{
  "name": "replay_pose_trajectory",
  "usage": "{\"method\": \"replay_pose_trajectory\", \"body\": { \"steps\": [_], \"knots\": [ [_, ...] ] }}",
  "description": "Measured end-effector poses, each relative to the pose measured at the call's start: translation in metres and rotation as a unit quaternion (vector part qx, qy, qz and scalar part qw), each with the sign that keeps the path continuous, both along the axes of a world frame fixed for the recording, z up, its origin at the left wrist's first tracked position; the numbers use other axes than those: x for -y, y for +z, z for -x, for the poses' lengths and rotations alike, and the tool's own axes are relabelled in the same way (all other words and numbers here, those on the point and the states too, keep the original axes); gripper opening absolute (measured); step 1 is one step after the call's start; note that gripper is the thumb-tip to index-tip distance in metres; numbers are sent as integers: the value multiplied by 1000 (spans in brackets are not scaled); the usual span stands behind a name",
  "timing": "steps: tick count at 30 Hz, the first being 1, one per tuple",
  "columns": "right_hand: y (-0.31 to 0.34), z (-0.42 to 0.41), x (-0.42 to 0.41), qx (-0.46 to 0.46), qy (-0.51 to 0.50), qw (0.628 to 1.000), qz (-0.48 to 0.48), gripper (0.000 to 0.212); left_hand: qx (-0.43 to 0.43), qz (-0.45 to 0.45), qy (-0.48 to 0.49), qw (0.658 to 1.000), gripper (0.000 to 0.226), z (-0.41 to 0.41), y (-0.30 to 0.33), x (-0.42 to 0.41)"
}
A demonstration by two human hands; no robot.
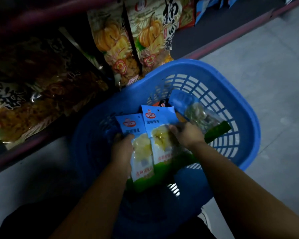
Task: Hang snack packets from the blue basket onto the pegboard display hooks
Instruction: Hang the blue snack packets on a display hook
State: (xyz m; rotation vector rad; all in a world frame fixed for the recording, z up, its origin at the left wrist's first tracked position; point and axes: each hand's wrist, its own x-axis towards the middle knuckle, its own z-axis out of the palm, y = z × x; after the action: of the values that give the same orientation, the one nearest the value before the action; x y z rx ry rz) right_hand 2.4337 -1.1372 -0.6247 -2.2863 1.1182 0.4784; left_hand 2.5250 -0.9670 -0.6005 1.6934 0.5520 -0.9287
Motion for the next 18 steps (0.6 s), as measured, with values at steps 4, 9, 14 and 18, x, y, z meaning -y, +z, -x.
{"method": "replay_pose_trajectory", "body": {
  "steps": [4, 9, 14, 18],
  "knots": [
    [-13, -21, -5, -9, -84, 994, -69, 61, -11, -19, -3, 1000, 20, -2, 1, -13],
    [-28, -28, 7, 77, -218, 958, -173, 111, -48, 11, 7, 999, 24, 1, 0, -10],
    [-25, -17, 7, 213, -342, 878, -260, 42, -63, 49, 48, 996, 17, -1, 3, -11],
    [13, -7, 22, 256, -305, 846, -355, 15, 21, 44, 63, 997, 19, -8, 18, -11]
  ]
}}
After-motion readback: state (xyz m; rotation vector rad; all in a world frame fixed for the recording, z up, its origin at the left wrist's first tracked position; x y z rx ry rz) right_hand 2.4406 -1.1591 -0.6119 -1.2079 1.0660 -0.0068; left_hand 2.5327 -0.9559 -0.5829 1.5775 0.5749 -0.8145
